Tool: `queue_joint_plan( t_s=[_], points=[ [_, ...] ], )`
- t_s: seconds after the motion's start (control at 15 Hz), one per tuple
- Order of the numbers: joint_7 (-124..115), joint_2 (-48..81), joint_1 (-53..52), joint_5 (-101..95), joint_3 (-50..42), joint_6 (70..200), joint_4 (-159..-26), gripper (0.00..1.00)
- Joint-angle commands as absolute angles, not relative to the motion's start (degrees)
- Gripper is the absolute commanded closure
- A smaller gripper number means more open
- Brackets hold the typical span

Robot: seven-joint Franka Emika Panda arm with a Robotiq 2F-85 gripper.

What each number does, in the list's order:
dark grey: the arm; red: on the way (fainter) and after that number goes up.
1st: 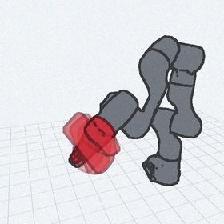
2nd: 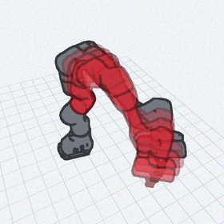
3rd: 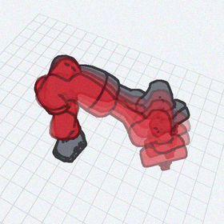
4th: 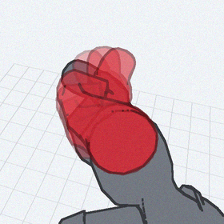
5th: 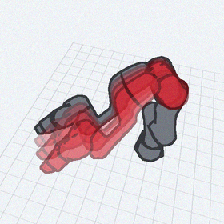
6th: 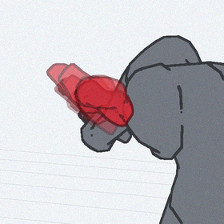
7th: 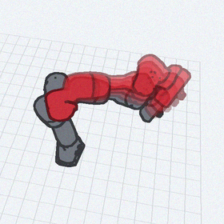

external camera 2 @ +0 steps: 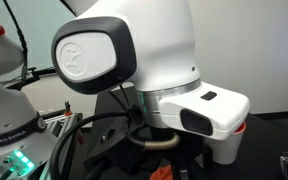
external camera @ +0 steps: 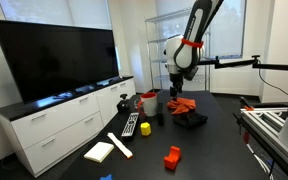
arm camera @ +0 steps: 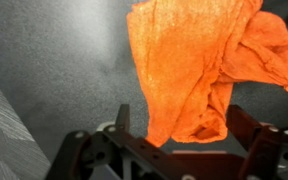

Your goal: Use the orange towel to wipe the table

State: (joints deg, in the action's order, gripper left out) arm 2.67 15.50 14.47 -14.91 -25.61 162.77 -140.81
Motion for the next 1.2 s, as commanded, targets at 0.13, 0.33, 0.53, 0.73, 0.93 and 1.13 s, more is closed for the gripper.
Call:
queue_joint_plan(
  t_s=[0.13, 0.33, 0.53, 0.73, 0.93, 1.13],
  points=[
    [-4.92, 18.30, 11.03, -23.12, -31.06, 164.83, -140.19, 0.00],
    [-1.19, 19.43, 13.39, -19.18, -27.71, 164.35, -140.77, 0.00],
    [1.10, 20.82, 14.14, -17.54, -24.73, 162.40, -140.49, 0.00],
    [1.56, 21.73, 14.33, -16.46, -22.87, 161.45, -139.90, 0.28],
    [1.60, 21.95, 14.50, -15.82, -22.17, 161.58, -139.46, 0.51],
    [2.17, 21.87, 14.95, -14.92, -21.72, 161.01, -138.95, 0.73]
  ],
)
